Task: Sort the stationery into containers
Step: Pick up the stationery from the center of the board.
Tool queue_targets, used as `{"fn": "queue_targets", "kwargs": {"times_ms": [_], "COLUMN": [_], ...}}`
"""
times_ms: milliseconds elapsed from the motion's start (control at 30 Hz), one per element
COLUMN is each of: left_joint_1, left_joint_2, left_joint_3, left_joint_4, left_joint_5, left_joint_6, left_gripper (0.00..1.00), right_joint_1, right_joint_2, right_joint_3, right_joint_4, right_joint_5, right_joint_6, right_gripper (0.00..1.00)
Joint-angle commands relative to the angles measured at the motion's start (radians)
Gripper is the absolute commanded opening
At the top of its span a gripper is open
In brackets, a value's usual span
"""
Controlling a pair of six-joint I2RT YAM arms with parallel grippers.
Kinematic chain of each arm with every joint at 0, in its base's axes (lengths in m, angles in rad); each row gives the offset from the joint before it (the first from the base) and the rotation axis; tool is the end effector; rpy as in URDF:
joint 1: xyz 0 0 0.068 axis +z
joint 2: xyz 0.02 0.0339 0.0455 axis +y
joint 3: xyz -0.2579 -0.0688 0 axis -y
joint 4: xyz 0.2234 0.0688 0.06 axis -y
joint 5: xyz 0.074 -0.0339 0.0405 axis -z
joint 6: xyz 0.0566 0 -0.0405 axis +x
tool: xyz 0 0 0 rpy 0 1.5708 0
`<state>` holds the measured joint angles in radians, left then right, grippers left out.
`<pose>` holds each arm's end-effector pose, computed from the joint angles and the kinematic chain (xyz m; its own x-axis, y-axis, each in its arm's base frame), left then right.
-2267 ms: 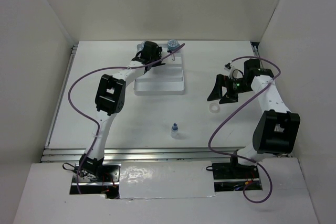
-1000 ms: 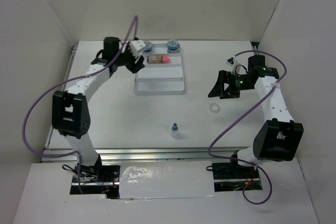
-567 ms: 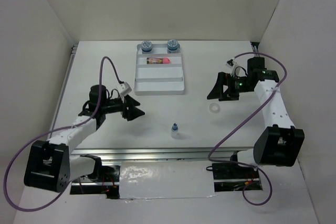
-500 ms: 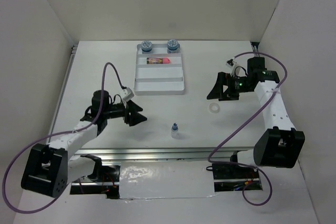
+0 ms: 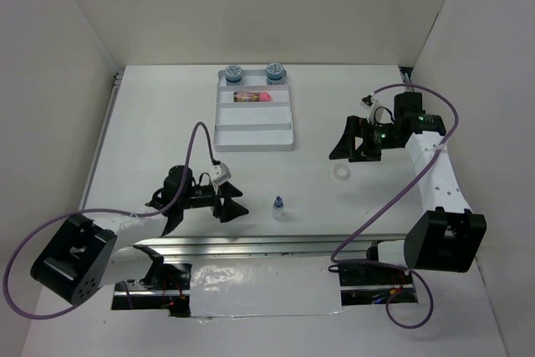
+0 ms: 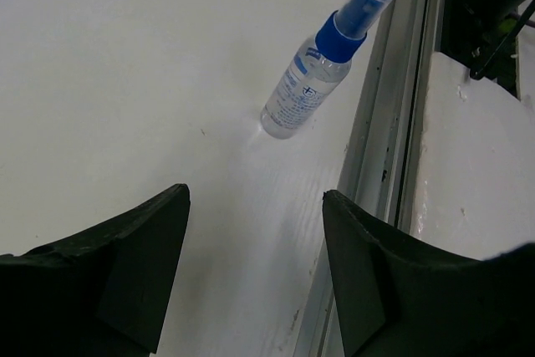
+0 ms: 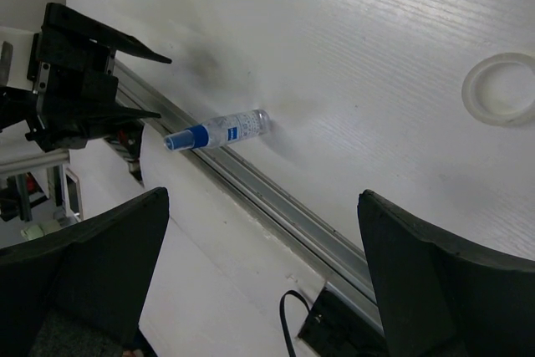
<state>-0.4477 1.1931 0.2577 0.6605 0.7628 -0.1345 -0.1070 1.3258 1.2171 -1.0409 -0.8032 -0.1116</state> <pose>0.1781 -0.1289 0.1778 -0.3648 0.0677 -0.9286 0.8714 0.3763 -0.3149 0.2354 0.0157 0.2957 -0.8774 0.0165 -0.4794 -0.3181 0.7282 0.6071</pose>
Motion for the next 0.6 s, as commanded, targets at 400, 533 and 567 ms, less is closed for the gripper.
{"fn": "queue_targets", "kwargs": {"times_ms": [400, 533, 567], "left_joint_1": [-0.206, -0.232, -0.243], "left_joint_2": [0.209, 0.261, 0.267], "left_joint_3": [0.146, 0.175, 0.178], "left_joint_4": [0.093, 0.099, 0.103], "left_joint_5": [0.026, 0.023, 0.023], "left_joint_6": [0.289, 0.305, 0.311], "left_gripper": [0.78, 0.78, 0.78], "right_joint_1": [-0.013, -0.016, -0.017], "right_joint_2": [-0.016, -0.013, -0.013], "right_joint_3": [-0.005, -0.005, -0.007], "right_joint_4": [0.005, -0.001, -0.001], "right_joint_5": [0.002, -0.002, -0.004], "right_joint_6": [-0.003, -0.008, -0.011], "right_gripper": [1.00, 1.00, 1.00]}}
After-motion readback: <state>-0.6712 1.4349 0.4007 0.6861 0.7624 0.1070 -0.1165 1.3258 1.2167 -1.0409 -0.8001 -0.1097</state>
